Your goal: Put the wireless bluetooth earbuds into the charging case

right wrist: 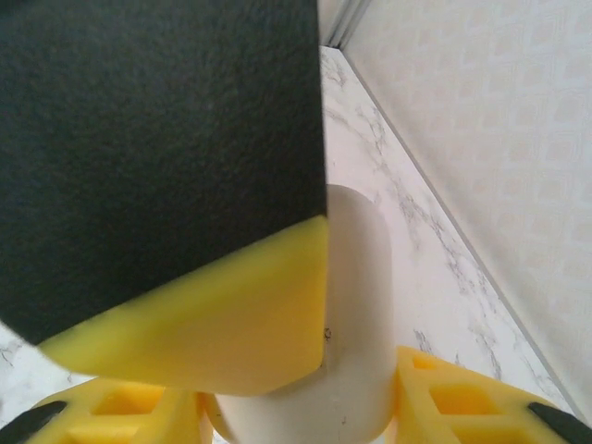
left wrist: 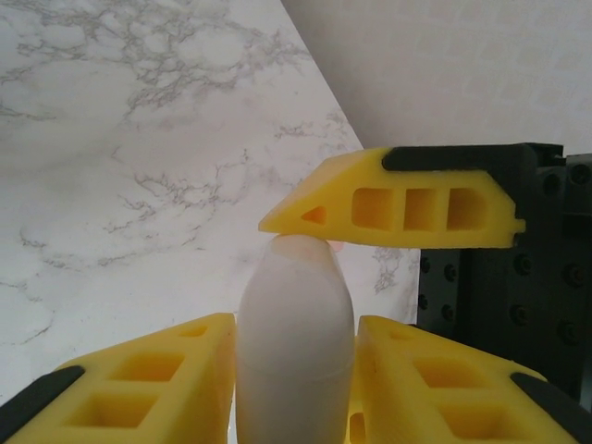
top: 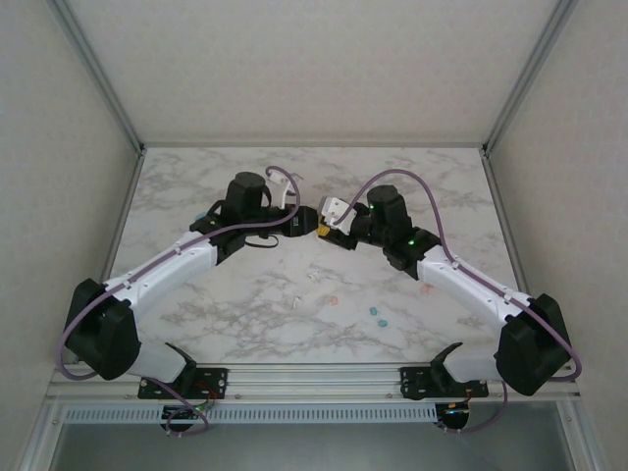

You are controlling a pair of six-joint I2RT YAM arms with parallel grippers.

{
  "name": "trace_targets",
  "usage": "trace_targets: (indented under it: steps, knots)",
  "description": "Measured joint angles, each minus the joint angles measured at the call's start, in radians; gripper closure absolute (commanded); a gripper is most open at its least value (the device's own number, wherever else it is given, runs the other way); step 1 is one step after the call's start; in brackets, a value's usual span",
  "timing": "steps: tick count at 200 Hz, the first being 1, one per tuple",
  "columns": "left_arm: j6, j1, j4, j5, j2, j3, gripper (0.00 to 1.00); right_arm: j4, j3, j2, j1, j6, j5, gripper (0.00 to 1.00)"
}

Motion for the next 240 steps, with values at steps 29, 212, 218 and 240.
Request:
trace_targets:
  steps: [29, 212, 218, 240]
  knots:
    - [0.014, -0.003, -0.021, 0.004, 0.003, 0.001, 0.65, 0.000, 0.000, 0.000, 0.002, -0.011, 0.018, 0.56]
    - [0.082, -0.004, -0.011, -0.008, -0.030, -0.008, 0.84, -0.024, 0.000, -0.055, 0.008, 0.043, 0.001, 0.26]
    - [0.094, -0.004, -0.003, -0.015, -0.047, -0.020, 0.84, -0.031, 0.000, -0.074, 0.007, 0.071, -0.002, 0.25]
    - [0.188, -0.004, 0.066, -0.029, -0.153, -0.100, 0.83, -0.103, 0.038, -0.148, -0.017, 0.224, -0.014, 0.22]
